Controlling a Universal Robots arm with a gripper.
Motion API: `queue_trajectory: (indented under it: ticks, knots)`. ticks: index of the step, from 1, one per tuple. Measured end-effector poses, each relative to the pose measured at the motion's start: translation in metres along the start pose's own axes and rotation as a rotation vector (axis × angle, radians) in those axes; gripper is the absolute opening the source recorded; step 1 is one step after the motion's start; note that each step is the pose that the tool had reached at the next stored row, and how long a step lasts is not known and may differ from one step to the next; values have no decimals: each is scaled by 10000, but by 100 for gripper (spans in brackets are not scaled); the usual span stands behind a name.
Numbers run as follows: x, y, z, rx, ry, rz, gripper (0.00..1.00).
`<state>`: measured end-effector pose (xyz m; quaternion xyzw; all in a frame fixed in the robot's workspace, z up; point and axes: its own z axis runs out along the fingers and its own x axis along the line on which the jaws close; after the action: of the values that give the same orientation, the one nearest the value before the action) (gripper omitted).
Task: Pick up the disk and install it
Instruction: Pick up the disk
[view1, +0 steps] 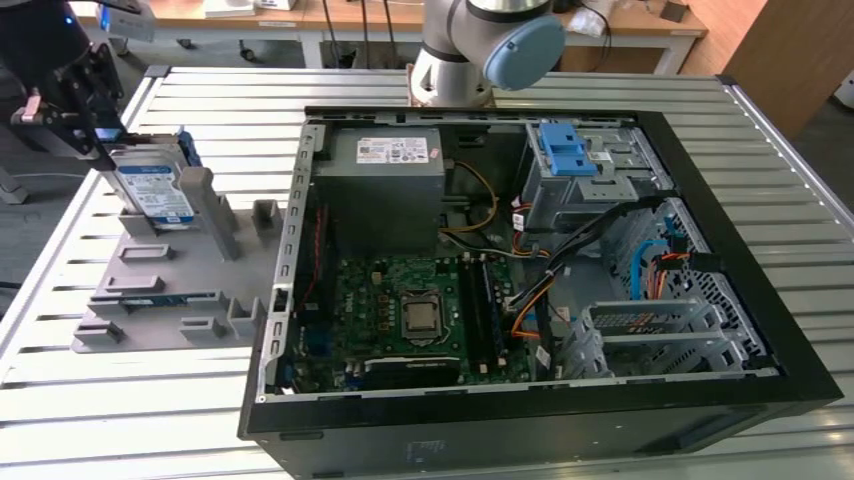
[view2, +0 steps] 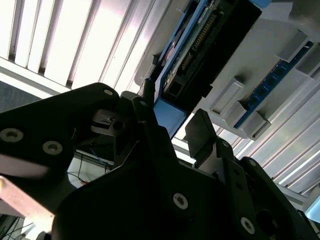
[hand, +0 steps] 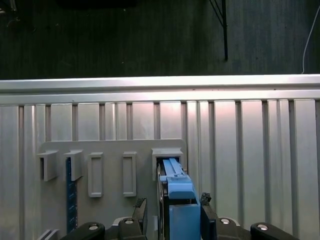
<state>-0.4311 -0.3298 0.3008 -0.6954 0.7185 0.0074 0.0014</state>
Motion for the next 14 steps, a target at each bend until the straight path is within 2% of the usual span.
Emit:
queue_trajectory:
  ticks: [3,14]
  knots:
    - [0,3,20,-3,-14,-134,52]
    - [-11,9,80,-2,-25,-137,52]
